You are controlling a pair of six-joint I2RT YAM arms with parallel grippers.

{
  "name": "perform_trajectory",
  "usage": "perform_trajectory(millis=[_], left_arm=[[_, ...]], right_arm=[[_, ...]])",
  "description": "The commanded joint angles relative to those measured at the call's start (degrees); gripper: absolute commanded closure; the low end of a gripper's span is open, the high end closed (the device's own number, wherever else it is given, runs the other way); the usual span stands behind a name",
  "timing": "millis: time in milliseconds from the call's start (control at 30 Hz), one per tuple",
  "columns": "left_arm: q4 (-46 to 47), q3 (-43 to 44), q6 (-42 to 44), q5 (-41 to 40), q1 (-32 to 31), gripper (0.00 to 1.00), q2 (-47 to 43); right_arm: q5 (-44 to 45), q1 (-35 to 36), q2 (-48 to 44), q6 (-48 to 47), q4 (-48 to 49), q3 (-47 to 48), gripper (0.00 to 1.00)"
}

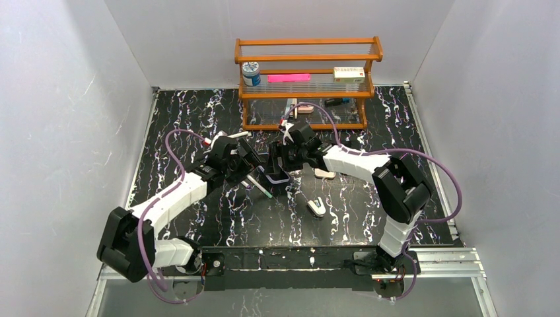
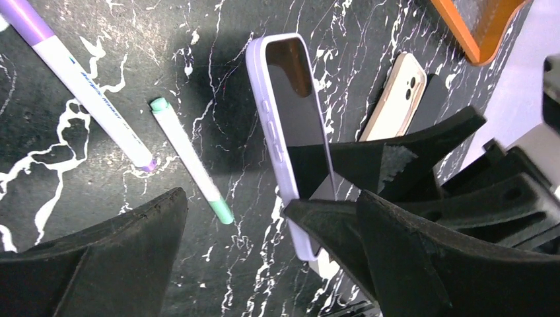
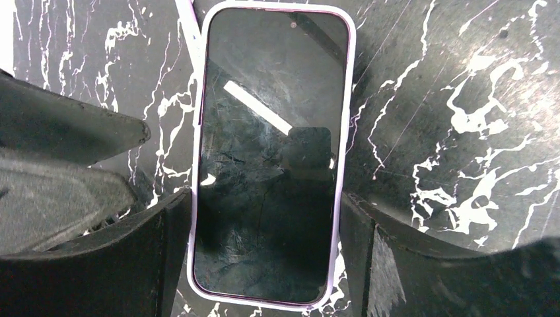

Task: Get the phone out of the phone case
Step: Pick up the phone at the center of the board.

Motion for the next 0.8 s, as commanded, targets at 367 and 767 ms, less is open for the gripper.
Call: perform_trajectory(millis=[367,767], left_arm=[[5.3,1.0,-16.5,5.7,1.0,0.11,6.6],[9.2,2.3,-17.3,8.3,1.0,0.45,9.5]], right_arm=[[-4.0,0.3,-7.8,4.3,10.7,-5.9,0.99],[-3.1,1.5,-10.2,3.8,12.5,-6.9,0.99]])
